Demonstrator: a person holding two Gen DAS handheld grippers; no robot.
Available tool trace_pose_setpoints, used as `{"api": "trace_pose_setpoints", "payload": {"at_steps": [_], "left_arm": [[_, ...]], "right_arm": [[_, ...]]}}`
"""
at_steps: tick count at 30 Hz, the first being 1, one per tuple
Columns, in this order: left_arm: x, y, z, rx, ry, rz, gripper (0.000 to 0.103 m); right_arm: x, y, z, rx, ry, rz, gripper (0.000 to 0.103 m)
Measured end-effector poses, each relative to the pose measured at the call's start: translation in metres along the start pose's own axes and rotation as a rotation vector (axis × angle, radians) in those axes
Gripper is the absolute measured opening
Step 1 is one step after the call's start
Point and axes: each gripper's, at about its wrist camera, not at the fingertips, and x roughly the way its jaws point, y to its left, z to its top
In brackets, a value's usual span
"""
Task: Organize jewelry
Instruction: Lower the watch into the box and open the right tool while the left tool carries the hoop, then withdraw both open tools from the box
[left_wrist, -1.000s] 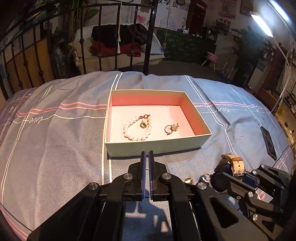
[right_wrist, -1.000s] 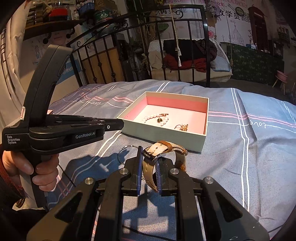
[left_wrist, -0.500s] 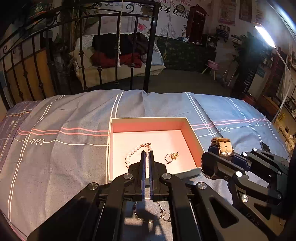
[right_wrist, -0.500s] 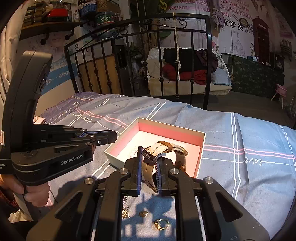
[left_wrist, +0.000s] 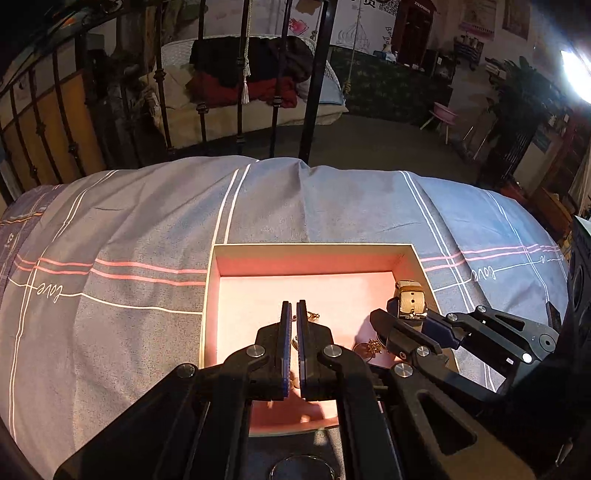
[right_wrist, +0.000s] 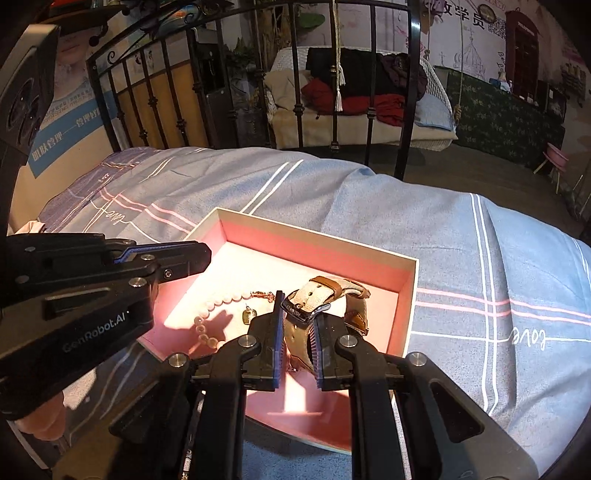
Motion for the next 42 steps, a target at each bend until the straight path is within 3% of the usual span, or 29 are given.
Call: {"api": "trace_pose_setpoints", "payload": {"at_steps": [13,16,18,19,20,27,31,34,42], "left_arm": [[0.018,0.005,-0.005,0.002,0.041,0.023,0.003],[0.014,0.009,-0.007,-0.012,0.039,0.014,0.008],[0.006,0.011,-0.010,-0.023,0.025,0.012,0.021],[0.002,0.012,-0.013,-0.027,0.016,0.009,0.027],[-0.003,0.013,-0.015,-0.030,0.008,0.001,0.030],[-0.046,0.013,-0.056,-0.014,-0.040,-0.042,0.040],[-0.053,0.013,-0.096,0.002,-0.014,-0.054,0.043],[-0.043,0.013,-0.120,0.017,0.031,-0.016,0.043],[-0.032,0.000,-0.134,0.076,0.063,-0.018,0.044]], "right_arm": [[0.013,0.004,-0.004,-0.047,0.059,0.001,0.013],[0.008,0.007,-0.006,-0.063,0.046,-0.020,0.016],[0.001,0.006,-0.007,-0.052,0.024,-0.016,0.030],[-0.005,0.007,-0.008,-0.050,0.003,-0.023,0.049],[-0.011,0.008,-0.009,-0.055,-0.020,-0.032,0.059],[-0.065,0.011,-0.050,-0.017,-0.074,-0.026,0.059],[-0.081,0.015,-0.098,0.008,-0.025,-0.004,0.059],[-0.080,0.016,-0.127,0.032,0.029,-0.004,0.059],[-0.074,0.018,-0.140,0.026,0.068,-0.011,0.059]]}}
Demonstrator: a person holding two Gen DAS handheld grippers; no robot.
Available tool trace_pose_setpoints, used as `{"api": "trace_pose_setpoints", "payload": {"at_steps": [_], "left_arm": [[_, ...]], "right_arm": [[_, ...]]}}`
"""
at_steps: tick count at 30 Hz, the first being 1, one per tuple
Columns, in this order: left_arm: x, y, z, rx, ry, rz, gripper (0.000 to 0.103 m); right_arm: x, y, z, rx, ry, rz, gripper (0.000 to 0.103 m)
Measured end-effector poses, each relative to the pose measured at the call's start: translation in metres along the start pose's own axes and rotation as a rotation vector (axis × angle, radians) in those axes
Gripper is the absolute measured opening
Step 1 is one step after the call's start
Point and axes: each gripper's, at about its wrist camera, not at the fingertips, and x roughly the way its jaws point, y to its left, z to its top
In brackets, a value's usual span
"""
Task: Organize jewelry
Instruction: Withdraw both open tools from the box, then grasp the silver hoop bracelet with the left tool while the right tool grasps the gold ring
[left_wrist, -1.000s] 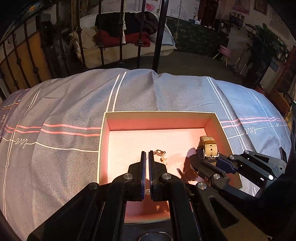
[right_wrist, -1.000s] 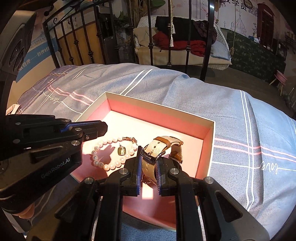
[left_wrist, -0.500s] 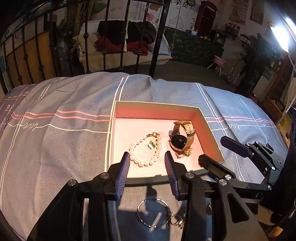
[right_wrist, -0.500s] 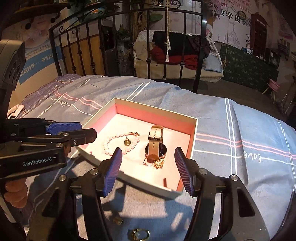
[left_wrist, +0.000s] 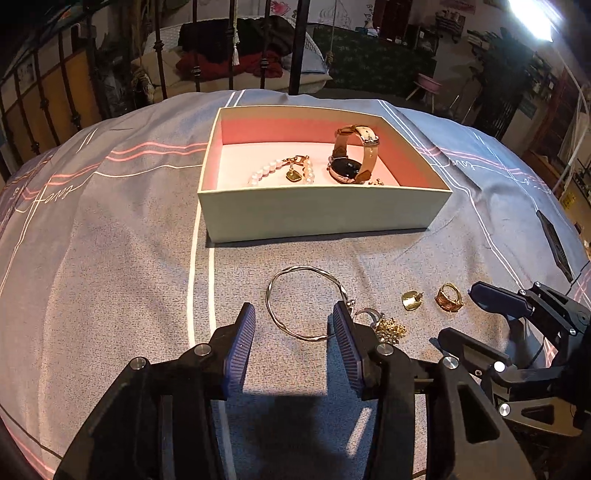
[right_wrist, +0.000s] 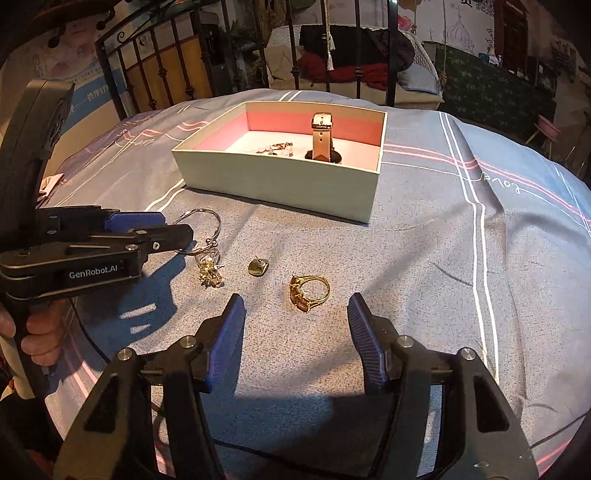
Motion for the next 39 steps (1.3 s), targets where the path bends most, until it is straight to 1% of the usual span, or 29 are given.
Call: {"api": "trace_pose_setpoints", "payload": {"at_steps": [3,5,9,11,14,17,19,20,21,22,23,27,30,31,39], "left_arm": [[0.001,-0.003,-0.002,0.029,0.004,-0.008,0.048],[0.004,-0.006,-0.003,0.051,0.008,-0.010,0.054],[0.011,-0.011,0.000,0.078,0.010,-0.001,0.058],[0.017,-0.016,0.002,0.101,0.014,0.016,0.061],[0.022,-0.017,0.006,0.107,0.018,0.025,0.061],[0.022,-0.012,0.006,0.087,0.009,0.012,0.055],[0.021,-0.009,0.006,0.077,0.005,-0.003,0.055],[0.020,-0.008,0.005,0.074,0.001,-0.003,0.052],[0.019,-0.008,0.005,0.069,-0.003,-0.007,0.052],[0.018,-0.006,0.004,0.061,-0.006,-0.015,0.052],[0.017,-0.005,0.004,0.052,-0.009,-0.023,0.052],[0.016,-0.003,0.004,0.040,-0.015,-0.035,0.052],[0.015,-0.004,0.004,0.032,-0.019,-0.039,0.052],[0.014,-0.004,0.004,0.028,-0.024,-0.042,0.052],[0.001,-0.006,0.005,0.026,-0.048,-0.033,0.052]], "right_arm": [[0.000,0.000,0.000,0.003,-0.002,0.001,0.059],[0.001,-0.001,-0.001,0.002,-0.001,0.000,0.059],[0.001,-0.001,-0.001,0.001,0.000,-0.002,0.059],[0.001,-0.001,-0.002,0.002,0.002,0.000,0.059],[0.002,-0.002,-0.002,0.000,0.004,0.002,0.059],[0.005,-0.002,-0.001,-0.003,0.012,0.005,0.059],[0.007,-0.001,0.001,-0.009,0.019,0.005,0.059],[0.009,0.000,0.003,-0.014,0.023,0.006,0.059],[0.010,0.000,0.004,-0.017,0.025,0.008,0.059],[0.011,0.000,0.005,-0.018,0.028,0.013,0.057],[0.012,-0.001,0.007,-0.019,0.031,0.015,0.053],[0.015,-0.003,0.011,-0.013,0.034,0.021,0.046],[0.014,-0.003,0.011,-0.013,0.029,0.026,0.031],[0.013,-0.003,0.011,-0.015,0.025,0.028,0.025],[0.003,0.000,0.011,-0.020,-0.014,0.026,0.025]]}}
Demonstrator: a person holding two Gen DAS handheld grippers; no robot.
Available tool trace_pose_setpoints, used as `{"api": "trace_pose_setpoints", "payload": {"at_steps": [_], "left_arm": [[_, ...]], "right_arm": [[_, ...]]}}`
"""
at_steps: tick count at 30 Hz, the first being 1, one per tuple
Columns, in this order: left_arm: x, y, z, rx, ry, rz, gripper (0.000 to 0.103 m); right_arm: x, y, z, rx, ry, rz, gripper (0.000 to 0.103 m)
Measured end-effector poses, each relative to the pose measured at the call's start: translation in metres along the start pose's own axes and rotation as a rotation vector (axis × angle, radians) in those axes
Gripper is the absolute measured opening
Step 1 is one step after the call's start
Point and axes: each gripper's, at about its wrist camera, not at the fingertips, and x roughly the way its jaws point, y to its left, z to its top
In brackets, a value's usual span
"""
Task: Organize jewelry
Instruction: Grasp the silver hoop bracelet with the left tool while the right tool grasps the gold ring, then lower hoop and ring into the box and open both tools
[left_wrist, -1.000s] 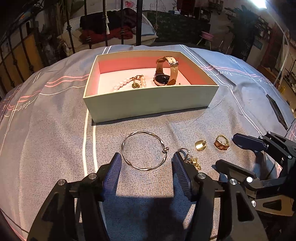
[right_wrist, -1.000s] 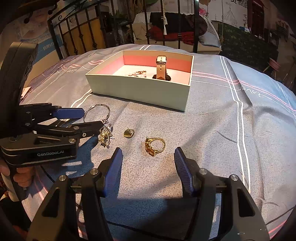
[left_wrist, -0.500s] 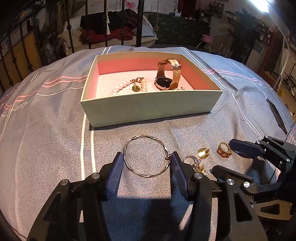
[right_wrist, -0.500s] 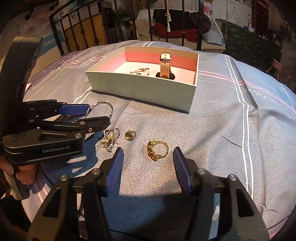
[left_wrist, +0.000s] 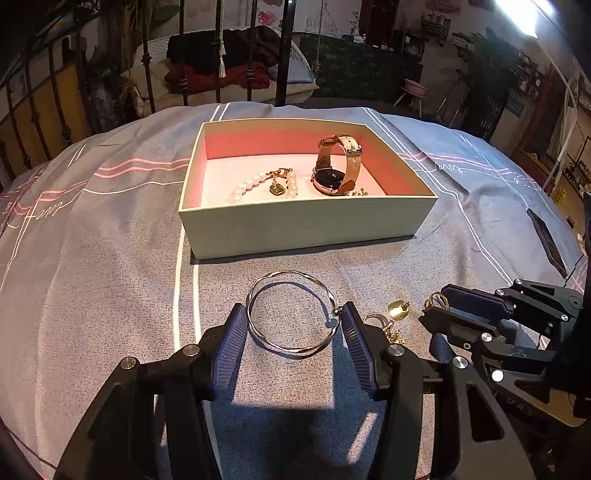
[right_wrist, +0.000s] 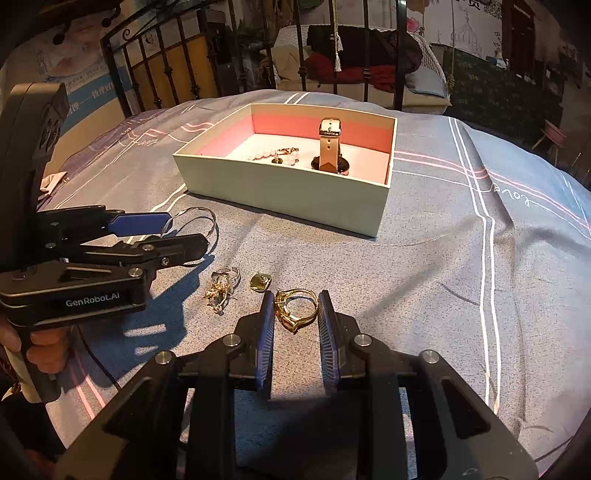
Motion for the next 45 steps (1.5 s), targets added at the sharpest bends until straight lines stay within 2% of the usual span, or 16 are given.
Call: {"api": "trace_pose_setpoints", "payload": {"at_steps": [10,23,27,34,39,45], "left_arm": [[-0.013,-0.006,0.008,0.010,-0.032,0.003,0.052],[-0.022,-0.005,0.020,0.001,-0.061,0.008,0.052],[-0.026,-0.003,0.041,-0.007,-0.091,0.015,0.052],[-0.027,0.002,0.094,-0.007,-0.148,0.037,0.052],[-0.010,0.007,0.124,-0.025,-0.132,0.055,0.052],[0.016,0.012,0.140,-0.058,-0.087,0.063,0.052]], "right_arm": [[-0.013,0.005,0.013,-0.024,-0.046,0.000,0.025],[-0.015,0.004,0.028,-0.030,-0.060,0.004,0.025],[-0.020,0.001,0.051,-0.038,-0.105,-0.004,0.025],[-0.017,-0.013,0.107,-0.017,-0.163,-0.008,0.025],[0.006,-0.027,0.134,0.005,-0.132,-0.042,0.025],[0.031,-0.036,0.142,0.025,-0.103,-0.061,0.025]]}}
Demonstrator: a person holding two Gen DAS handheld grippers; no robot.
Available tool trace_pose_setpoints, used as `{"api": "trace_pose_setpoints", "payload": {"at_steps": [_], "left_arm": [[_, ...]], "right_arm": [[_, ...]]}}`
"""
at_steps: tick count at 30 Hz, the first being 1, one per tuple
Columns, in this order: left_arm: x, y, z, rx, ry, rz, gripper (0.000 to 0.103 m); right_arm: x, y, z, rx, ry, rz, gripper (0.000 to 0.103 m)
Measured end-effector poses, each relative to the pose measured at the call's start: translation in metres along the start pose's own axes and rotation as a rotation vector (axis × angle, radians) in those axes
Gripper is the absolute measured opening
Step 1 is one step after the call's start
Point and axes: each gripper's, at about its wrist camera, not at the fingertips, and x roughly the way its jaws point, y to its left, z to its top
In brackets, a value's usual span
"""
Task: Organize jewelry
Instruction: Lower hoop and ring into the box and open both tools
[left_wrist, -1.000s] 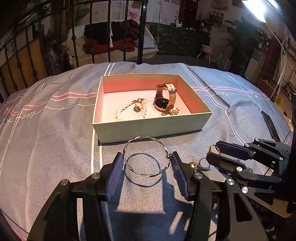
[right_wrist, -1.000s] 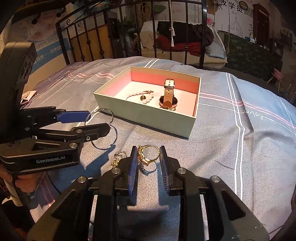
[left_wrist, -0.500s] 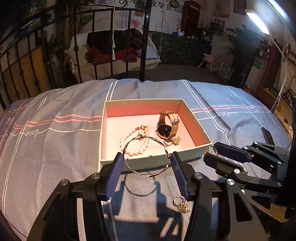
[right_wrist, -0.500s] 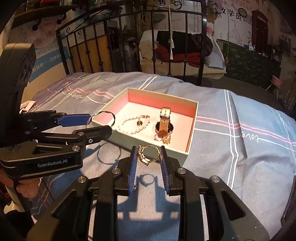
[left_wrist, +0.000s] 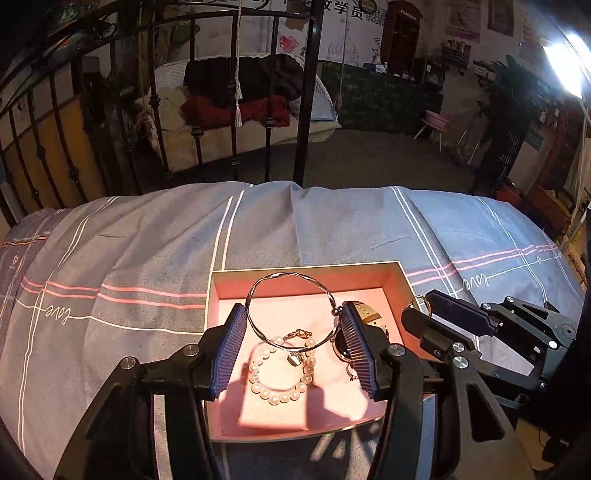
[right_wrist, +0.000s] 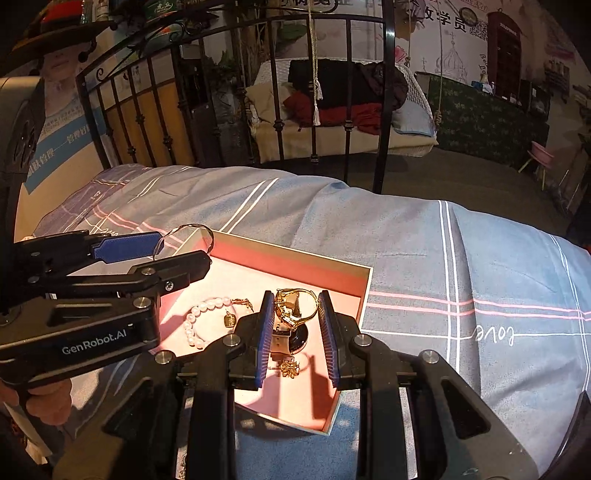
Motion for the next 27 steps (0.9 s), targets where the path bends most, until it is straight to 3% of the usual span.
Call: {"api": "trace_pose_setpoints", "payload": {"at_steps": [27], "left_arm": [[0.033,0.012,-0.011,-0.067,0.114,0.012,0.052]], "right_arm": [[0.023,0.009,-0.022,-0.031,0.078,0.000,0.025]]}}
